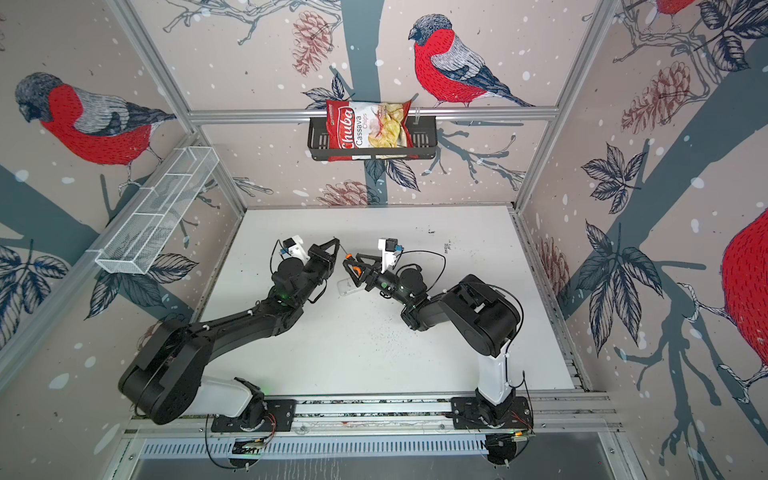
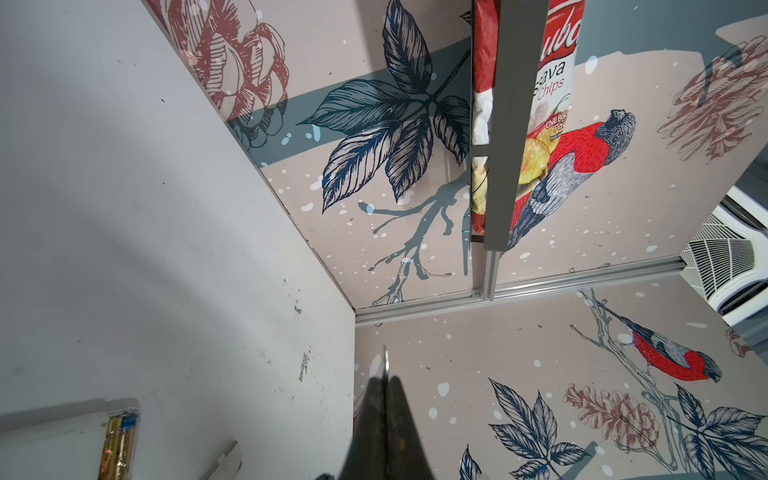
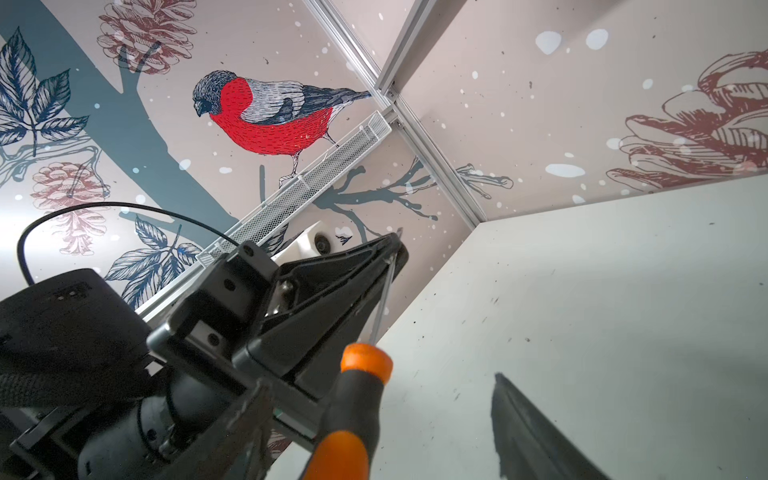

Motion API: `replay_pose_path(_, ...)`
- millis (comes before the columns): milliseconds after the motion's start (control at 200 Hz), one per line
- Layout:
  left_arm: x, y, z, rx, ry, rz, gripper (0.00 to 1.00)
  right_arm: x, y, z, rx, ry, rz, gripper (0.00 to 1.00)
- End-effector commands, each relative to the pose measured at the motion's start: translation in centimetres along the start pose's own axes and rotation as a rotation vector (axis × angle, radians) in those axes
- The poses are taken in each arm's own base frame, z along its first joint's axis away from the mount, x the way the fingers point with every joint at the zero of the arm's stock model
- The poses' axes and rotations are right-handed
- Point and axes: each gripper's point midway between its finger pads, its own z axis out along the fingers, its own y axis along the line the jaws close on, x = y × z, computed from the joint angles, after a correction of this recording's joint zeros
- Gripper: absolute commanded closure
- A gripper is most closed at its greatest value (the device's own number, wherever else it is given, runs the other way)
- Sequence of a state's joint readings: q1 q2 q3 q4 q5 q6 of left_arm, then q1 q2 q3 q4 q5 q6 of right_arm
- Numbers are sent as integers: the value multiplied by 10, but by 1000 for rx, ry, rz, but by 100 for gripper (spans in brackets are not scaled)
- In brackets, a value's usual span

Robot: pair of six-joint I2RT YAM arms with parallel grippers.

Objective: Unload the batteries from the remote control
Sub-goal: 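Pass the screwdriver from the left gripper into the right gripper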

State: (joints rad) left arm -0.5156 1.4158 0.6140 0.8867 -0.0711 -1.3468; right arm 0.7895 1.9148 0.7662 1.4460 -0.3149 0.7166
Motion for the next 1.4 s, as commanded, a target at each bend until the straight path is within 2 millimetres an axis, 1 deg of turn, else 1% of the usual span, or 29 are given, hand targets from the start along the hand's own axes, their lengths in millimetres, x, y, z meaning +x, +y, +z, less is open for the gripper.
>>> replay_pose_path(0, -3, -23, -2, 80, -23, -13, 100, -2, 3, 5, -7, -15, -10, 22)
replay_pose_path(125, 3, -28, -3, 87, -19, -3, 100, -6, 5, 7, -13, -26, -10, 25)
replay_pose_path(310, 6, -26, -6, 87, -21, 7, 100, -10, 4, 8, -3, -35, -14, 31)
replay_pose_path(450, 8, -19, -12, 77, -28, 12, 100, -12, 3, 7, 7, -41, -14, 32)
replay_pose_path(560, 11, -13, -15, 68, -29, 11, 100, -14, 2, 5, 14, -48, -14, 35)
replay_pose_path(670, 16, -9, -14, 68, -15, 9, 100, -13, 2, 8, 9, -39, -11, 42)
replay_pose_path(820, 22, -2, -13, 64, -1, -6, 100, -12, 3, 7, 6, -37, -5, 50)
replay_pose_path(956, 27, -2, -12, 67, 11, -4, 100, -14, 2, 6, 5, -42, -1, 59)
replay_pose_path(1131, 29, 2, -12, 60, 13, -1, 100, -14, 0, 5, 10, -39, -1, 74)
replay_pose_path(1221, 29, 3, -11, 57, 16, 0, 100, -14, -1, 3, 13, -39, 0, 78)
replay_pose_path(1396, 37, 4, -4, 62, 52, 17, 100, -14, -1, 0, 8, -37, 3, 89)
